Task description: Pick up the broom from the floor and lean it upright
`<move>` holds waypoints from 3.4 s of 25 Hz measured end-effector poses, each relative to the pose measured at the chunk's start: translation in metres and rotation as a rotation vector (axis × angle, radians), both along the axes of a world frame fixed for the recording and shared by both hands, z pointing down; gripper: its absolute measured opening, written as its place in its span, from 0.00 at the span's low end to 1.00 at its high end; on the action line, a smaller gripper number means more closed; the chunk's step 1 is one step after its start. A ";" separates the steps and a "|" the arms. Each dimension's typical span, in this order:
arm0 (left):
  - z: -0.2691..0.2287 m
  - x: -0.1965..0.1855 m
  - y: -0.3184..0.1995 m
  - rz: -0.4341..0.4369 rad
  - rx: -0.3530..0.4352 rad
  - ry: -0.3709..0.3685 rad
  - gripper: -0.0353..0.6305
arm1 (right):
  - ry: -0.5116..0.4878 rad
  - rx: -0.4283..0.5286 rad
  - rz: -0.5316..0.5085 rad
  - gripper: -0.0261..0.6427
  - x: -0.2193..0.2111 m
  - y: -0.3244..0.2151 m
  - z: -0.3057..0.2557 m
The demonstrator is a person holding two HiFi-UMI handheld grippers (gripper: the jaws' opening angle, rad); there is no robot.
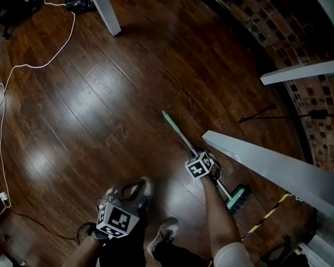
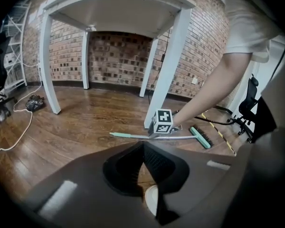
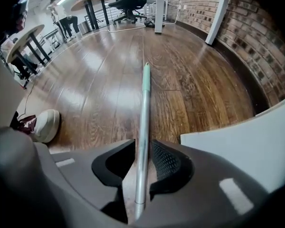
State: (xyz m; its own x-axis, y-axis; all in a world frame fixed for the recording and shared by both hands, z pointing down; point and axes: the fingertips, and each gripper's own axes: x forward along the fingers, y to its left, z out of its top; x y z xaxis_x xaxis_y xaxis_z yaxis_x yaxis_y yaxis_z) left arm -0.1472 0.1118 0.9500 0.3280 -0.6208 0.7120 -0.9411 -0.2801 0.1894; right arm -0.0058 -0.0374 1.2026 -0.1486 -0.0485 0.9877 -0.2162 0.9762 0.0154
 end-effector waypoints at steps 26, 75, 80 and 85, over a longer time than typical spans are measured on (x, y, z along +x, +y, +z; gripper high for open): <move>-0.039 -0.018 -0.027 -0.082 0.025 0.012 0.05 | 0.002 -0.001 0.038 0.17 -0.004 0.005 -0.024; -0.379 0.213 -0.144 0.255 0.188 0.089 0.05 | -0.458 0.374 0.446 0.18 0.184 -0.140 -0.489; -0.379 0.226 -0.145 0.238 0.178 0.102 0.05 | -0.452 0.373 0.411 0.18 0.166 -0.173 -0.496; -0.383 0.231 -0.144 0.247 0.198 0.087 0.05 | -0.451 0.350 0.392 0.18 0.157 -0.194 -0.489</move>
